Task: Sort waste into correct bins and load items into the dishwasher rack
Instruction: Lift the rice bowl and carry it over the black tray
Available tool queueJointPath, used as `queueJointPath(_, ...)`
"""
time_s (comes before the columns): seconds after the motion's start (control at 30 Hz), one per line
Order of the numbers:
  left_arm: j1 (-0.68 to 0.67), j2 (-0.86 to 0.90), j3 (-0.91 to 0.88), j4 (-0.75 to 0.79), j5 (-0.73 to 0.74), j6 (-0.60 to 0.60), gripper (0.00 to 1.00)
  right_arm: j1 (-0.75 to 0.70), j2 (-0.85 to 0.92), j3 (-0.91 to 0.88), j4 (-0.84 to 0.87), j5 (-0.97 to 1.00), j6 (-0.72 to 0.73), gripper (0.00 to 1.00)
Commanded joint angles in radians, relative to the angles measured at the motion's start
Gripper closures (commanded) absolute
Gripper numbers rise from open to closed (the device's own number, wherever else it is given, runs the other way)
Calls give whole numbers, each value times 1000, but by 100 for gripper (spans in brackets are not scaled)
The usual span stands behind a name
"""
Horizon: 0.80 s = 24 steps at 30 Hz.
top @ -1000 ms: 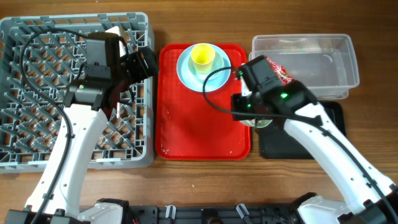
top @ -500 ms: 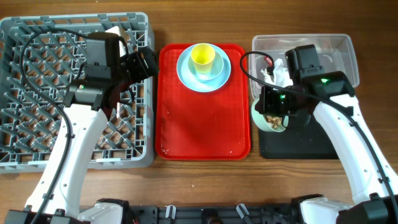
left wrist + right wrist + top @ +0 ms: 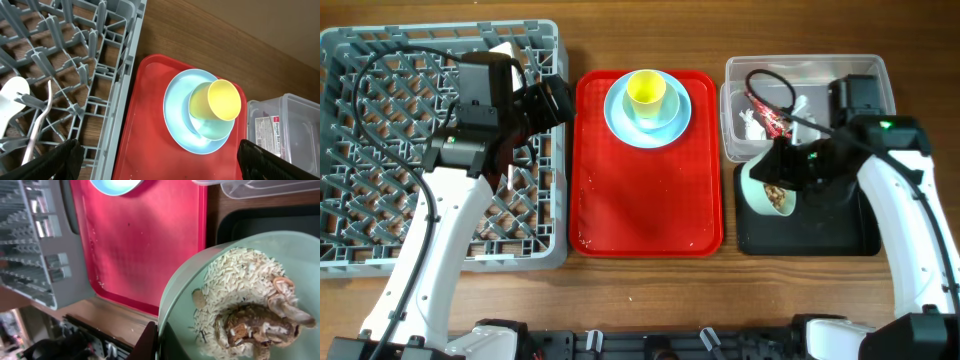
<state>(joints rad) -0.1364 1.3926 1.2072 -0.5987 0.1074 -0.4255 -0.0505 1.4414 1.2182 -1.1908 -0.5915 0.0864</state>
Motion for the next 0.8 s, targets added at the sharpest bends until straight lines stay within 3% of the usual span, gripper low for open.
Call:
queueJointPath(0.0,1,-11,-3,4,15,-9,0,-69,-22,17,-8,-95,-113,96)
queueJointPath(0.27,1,-11,-3,4,15,-9,0,-243,-21,-105,-25,-317,-301,96)
queueJointPath(0.53,1,-11,-3,4,15,-9,0,-320,-21,-203,27,-325,-398,96)
queueJointPath(0.77,1,-11,-3,4,15,-9,0,-356,-21,-219,29,-335,-399,96)
